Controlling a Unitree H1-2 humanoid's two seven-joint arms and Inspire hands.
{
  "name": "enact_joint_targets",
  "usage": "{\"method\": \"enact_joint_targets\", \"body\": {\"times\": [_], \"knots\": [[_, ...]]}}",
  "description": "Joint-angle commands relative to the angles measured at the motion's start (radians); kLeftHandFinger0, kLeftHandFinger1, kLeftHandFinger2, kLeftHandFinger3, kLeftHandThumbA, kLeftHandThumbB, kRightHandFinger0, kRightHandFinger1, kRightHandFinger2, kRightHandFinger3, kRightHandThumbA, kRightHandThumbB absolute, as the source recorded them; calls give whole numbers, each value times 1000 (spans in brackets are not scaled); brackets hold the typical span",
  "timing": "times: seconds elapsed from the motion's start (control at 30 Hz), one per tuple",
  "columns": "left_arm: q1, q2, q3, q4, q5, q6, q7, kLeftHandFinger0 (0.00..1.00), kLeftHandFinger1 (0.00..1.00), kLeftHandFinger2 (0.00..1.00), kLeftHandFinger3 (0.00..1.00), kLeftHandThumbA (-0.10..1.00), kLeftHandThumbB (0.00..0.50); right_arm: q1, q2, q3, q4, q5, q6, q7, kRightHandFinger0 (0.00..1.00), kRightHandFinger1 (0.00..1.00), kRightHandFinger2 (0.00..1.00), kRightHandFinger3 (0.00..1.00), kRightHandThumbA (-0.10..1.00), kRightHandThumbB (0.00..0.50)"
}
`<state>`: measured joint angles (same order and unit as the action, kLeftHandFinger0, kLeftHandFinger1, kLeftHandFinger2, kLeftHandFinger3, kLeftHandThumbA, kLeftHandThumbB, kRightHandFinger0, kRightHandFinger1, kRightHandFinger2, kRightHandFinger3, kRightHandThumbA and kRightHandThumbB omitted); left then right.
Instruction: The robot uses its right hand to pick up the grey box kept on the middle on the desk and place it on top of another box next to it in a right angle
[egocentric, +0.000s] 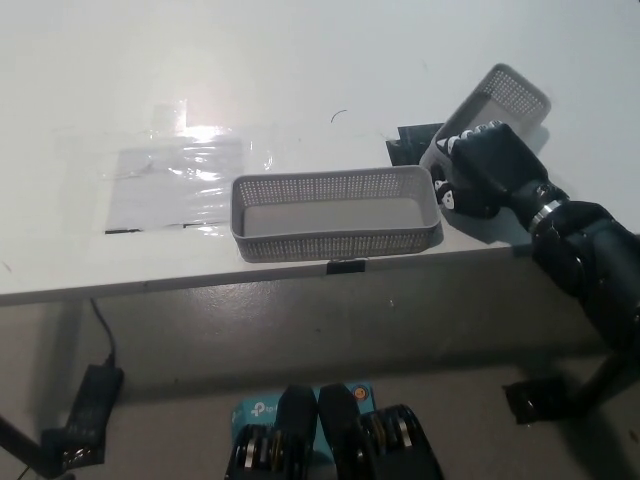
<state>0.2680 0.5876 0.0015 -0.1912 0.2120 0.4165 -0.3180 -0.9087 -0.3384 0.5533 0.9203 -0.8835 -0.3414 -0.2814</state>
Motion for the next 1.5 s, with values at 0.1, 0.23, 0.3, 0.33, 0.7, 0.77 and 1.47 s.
{"method": "enact_joint_targets", "body": {"times": [0.1, 0.23, 0.3, 0.33, 0.7, 0.77, 1.47], "knots": [[5, 16, 17, -12, -1, -29, 11, 73, 0, 0, 42, 1000, 315, -66, -25, 14, -42, -33, 2, -43, 0, 39, 347, 102, -100, 199], [8, 20, 14, -24, 4, -14, 6, 63, 0, 9, 45, 1000, 297, -67, -31, 16, -39, -37, -11, -65, 0, 0, 240, 13, -100, 177], [10, 19, 19, -28, -3, -13, 4, 56, 4, 28, 57, 976, 259, -74, -48, 21, -56, -51, -19, -68, 0, 1, 252, 15, -100, 186], [13, 24, 17, -29, -1, -14, 2, 48, 9, 33, 53, 982, 264, -76, -53, 25, -57, -60, -24, -82, 0, 4, 269, 17, -100, 199], [8, 33, 21, -26, 0, 2, -4, 40, 0, 0, 94, 956, 248, -206, -102, 6, -176, -81, 32, 48, 0, 19, 302, 139, -100, 72], [4, 37, 15, -26, 7, 5, -6, 69, 0, 3, 91, 961, 228, -230, -99, 8, -192, -80, 16, 60, 0, 0, 281, 64, -100, 45], [-52, 68, 4, -13, 2, 16, -35, 2, 16, 31, 85, 977, 255, -44, -27, -19, -594, 483, -4, 701, 0, 23, 245, 153, -100, 258]]}}
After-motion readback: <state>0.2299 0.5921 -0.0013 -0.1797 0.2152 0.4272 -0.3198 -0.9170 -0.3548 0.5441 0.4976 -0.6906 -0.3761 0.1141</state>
